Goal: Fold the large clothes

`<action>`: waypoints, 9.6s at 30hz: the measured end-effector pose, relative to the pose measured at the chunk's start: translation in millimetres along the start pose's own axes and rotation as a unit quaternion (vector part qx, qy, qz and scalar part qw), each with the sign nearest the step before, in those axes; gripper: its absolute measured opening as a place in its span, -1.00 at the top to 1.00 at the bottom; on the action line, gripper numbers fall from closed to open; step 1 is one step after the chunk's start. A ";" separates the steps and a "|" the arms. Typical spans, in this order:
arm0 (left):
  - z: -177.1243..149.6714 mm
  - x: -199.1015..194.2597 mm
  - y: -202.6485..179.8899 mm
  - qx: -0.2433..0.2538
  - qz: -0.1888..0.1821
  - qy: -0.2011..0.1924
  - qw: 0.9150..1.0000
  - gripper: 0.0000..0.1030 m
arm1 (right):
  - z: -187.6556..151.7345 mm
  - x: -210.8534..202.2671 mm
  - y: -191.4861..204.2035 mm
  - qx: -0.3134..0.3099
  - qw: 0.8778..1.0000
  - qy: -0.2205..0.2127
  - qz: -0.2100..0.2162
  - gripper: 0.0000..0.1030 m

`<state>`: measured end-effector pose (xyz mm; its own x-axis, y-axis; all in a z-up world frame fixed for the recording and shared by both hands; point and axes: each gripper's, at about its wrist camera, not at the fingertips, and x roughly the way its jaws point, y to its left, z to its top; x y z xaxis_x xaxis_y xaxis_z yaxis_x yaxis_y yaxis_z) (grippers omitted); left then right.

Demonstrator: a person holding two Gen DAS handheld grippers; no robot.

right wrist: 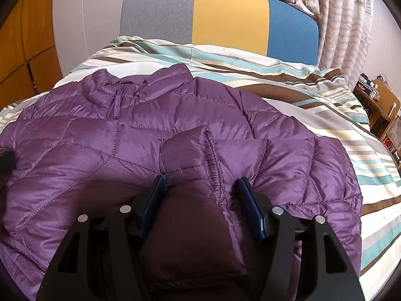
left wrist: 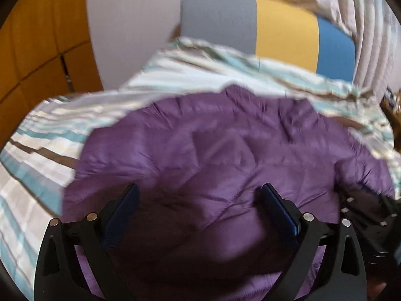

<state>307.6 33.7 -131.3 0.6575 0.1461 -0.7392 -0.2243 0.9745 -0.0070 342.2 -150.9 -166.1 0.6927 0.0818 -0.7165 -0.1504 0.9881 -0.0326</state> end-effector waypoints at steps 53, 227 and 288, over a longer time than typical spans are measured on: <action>-10.0 27.3 2.6 -0.018 -0.018 0.017 1.000 -0.94 | 3.5 -5.8 42.4 -0.020 0.998 -0.014 0.060 -0.31; -168.0 -152.9 152.1 -0.127 -0.326 0.020 0.937 0.41 | -121.0 -174.0 -118.0 0.062 0.970 0.044 0.233 0.61; -33.2 -177.3 96.6 -0.086 -0.106 -0.339 0.931 0.73 | 33.6 -193.3 -109.0 0.125 0.954 -0.239 0.129 0.78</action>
<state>145.5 96.2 -23.3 0.9899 0.0839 -0.1145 -0.1110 0.9604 -0.2556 248.4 -270.0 -0.6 0.9066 0.3184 -0.2768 -0.2283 0.9220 0.3128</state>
